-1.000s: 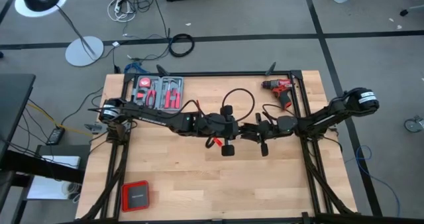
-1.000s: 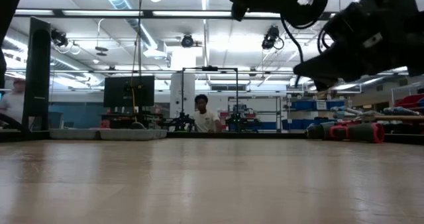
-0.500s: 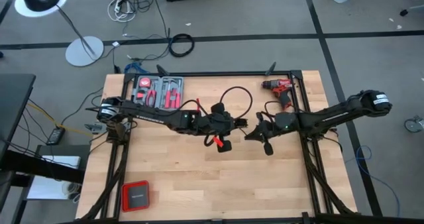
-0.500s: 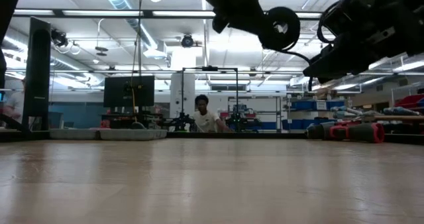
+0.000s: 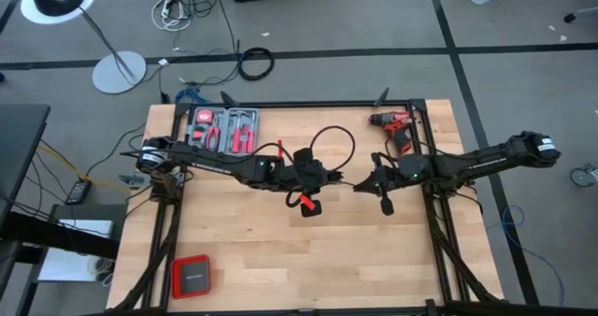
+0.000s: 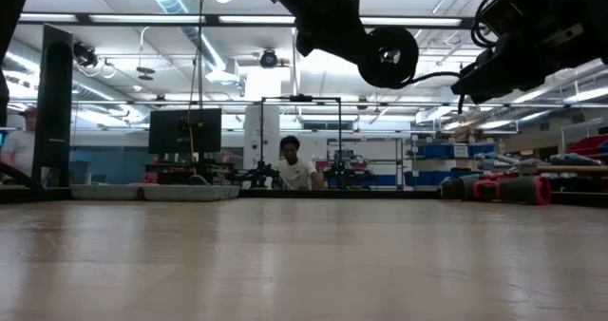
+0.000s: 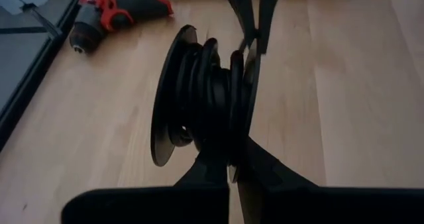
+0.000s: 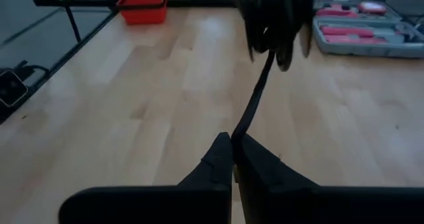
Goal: Coil cords
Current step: Coil the black wire on the spool
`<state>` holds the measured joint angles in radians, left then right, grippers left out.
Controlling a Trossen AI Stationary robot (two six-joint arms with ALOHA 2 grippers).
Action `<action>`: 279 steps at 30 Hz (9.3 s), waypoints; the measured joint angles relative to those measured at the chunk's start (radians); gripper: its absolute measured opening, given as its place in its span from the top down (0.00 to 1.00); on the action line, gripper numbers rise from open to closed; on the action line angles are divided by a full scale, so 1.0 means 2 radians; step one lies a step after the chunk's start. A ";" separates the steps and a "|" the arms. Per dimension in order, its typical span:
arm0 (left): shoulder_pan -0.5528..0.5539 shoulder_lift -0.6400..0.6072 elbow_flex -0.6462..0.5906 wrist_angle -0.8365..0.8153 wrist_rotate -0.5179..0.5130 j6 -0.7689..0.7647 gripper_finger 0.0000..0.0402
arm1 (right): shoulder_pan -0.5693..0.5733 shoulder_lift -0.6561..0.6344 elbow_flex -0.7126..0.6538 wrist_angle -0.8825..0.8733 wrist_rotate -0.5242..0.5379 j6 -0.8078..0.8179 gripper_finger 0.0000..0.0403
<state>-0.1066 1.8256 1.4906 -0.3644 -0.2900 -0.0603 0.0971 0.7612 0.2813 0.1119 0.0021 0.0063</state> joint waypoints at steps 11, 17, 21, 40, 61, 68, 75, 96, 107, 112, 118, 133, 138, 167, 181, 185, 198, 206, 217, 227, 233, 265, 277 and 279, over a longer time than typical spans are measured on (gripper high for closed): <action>0.000 0.000 0.000 -0.007 0.017 -0.010 0.98 | 0.000 -0.019 0.004 0.064 0.000 -0.021 0.99; 0.000 0.000 -0.003 0.003 0.025 -0.017 0.98 | 0.000 0.004 0.042 0.053 -0.002 -0.031 0.99; -0.003 0.004 -0.003 0.009 0.006 -0.024 0.98 | 0.000 0.030 0.070 0.045 -0.005 -0.024 0.99; -0.003 0.024 -0.005 0.104 -0.077 0.043 0.98 | 0.004 0.080 0.113 0.080 0.019 0.022 0.99; -0.005 0.024 -0.005 0.133 -0.041 0.060 0.98 | 0.015 0.089 0.118 0.083 0.020 -0.021 0.71; -0.004 0.024 -0.005 0.123 0.001 0.074 0.98 | 0.013 0.090 0.177 -0.031 -0.009 -0.043 0.70; -0.009 0.024 -0.004 0.123 0.056 0.095 0.98 | 0.004 0.090 0.196 -0.037 -0.035 -0.067 0.70; -0.013 0.024 -0.004 0.158 0.143 0.155 0.98 | -0.014 0.092 0.196 -0.021 -0.114 -0.058 0.72; -0.016 0.025 -0.005 0.158 0.144 0.133 0.98 | -0.006 0.117 0.196 -0.021 -0.108 -0.054 0.74; -0.027 0.025 -0.010 0.165 0.139 0.127 0.98 | -0.007 0.119 0.196 -0.030 -0.132 -0.027 0.75; -0.036 0.025 -0.048 0.208 0.132 0.105 0.98 | -0.004 0.146 0.180 -0.009 -0.143 0.008 0.75; -0.048 0.025 -0.176 0.366 0.117 0.077 0.98 | 0.005 0.275 0.114 0.231 -0.163 0.014 0.76; -0.047 0.024 -0.195 0.381 0.125 0.076 0.98 | -0.008 0.310 0.113 0.280 -0.185 0.014 0.76; -0.046 0.023 -0.197 0.383 0.123 0.065 0.98 | -0.070 0.214 0.113 0.195 -0.223 0.045 0.78; -0.046 0.022 -0.196 0.370 0.116 0.066 0.98 | -0.054 0.150 0.112 -0.085 -0.175 0.062 0.78; -0.046 0.022 -0.176 0.374 0.124 0.081 0.98 | -0.042 0.150 0.075 -0.027 -0.164 0.063 0.78; -0.045 0.021 -0.105 0.374 0.106 0.167 0.98 | -0.019 0.150 -0.048 0.285 -0.163 0.162 0.78; -0.045 0.021 -0.068 0.373 0.040 0.215 0.98 | -0.014 0.150 -0.048 0.340 -0.135 0.158 0.73; -0.044 0.021 -0.045 0.387 -0.003 0.251 0.98 | -0.013 0.150 -0.048 0.356 -0.126 0.158 0.71; -0.041 0.021 -0.045 0.401 -0.020 0.274 0.98 | -0.014 0.150 -0.023 0.357 -0.107 0.143 0.72; -0.041 0.021 -0.045 0.408 -0.029 0.277 0.98 | -0.014 0.150 -0.010 0.343 -0.089 0.133 0.72; -0.048 0.010 -0.045 0.178 -0.029 0.106 0.98 | 0.000 0.076 -0.010 0.111 -0.039 0.073 0.99; -0.042 0.010 -0.045 0.129 -0.042 0.081 0.98 | 0.013 0.057 -0.009 0.005 -0.033 0.106 0.99; -0.042 0.010 -0.045 0.126 -0.044 0.081 0.98 | 0.017 0.057 -0.008 -0.012 -0.034 0.117 0.99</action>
<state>-0.1905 1.8446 1.4002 -0.1127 -0.3782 0.1018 0.1311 0.8745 0.2643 0.0888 -0.0665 0.2404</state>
